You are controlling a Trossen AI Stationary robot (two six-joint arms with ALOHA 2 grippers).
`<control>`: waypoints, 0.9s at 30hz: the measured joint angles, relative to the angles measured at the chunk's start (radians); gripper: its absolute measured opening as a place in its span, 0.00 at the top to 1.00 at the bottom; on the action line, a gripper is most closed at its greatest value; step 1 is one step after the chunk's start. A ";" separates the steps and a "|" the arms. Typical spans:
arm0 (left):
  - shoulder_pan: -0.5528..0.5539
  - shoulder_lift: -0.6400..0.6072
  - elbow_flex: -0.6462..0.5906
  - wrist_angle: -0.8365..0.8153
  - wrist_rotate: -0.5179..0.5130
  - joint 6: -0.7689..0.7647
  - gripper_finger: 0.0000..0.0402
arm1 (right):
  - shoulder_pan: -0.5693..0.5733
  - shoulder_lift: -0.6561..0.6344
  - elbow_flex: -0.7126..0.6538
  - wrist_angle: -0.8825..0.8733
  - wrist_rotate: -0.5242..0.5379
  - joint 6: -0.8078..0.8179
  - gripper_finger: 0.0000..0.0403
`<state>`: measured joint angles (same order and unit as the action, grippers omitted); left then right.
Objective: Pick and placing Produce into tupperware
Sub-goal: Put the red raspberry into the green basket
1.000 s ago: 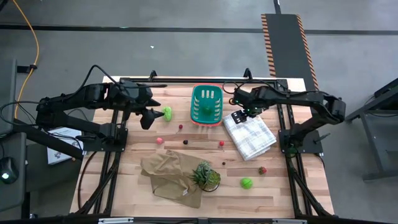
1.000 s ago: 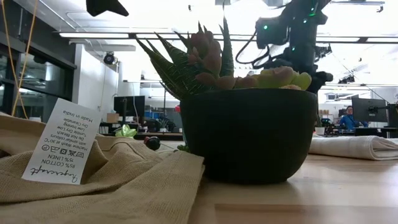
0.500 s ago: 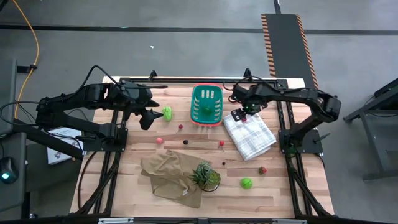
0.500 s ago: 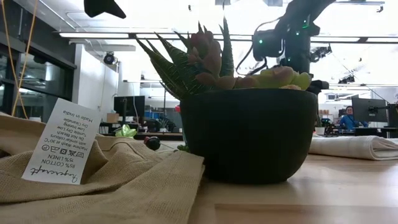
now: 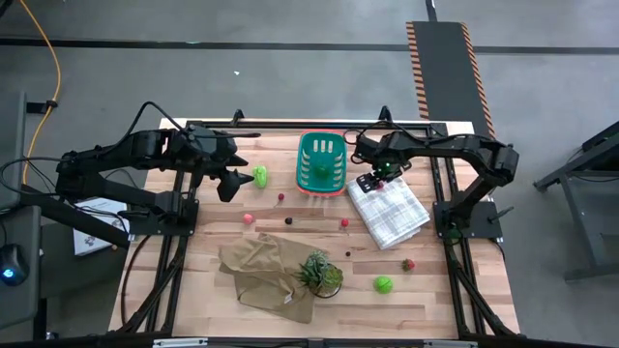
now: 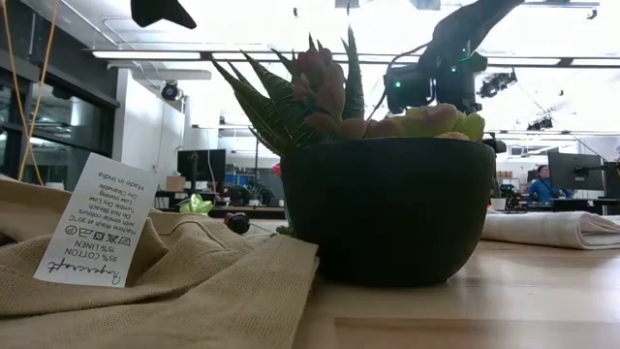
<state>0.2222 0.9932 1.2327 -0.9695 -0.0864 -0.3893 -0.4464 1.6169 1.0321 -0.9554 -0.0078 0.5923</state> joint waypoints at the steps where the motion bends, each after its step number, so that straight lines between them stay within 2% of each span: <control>1: 0.000 0.000 0.000 0.000 0.000 0.000 0.38 | -0.002 0.000 0.000 0.002 0.000 -0.007 0.42; 27: 0.000 0.000 0.000 -0.002 0.000 -0.009 0.38 | -0.072 0.000 0.000 -0.006 -0.088 -0.057 0.43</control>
<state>0.2222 0.9936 1.2327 -0.9714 -0.0864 -0.3981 -0.5180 1.6173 1.0321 -0.9616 -0.0961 0.5350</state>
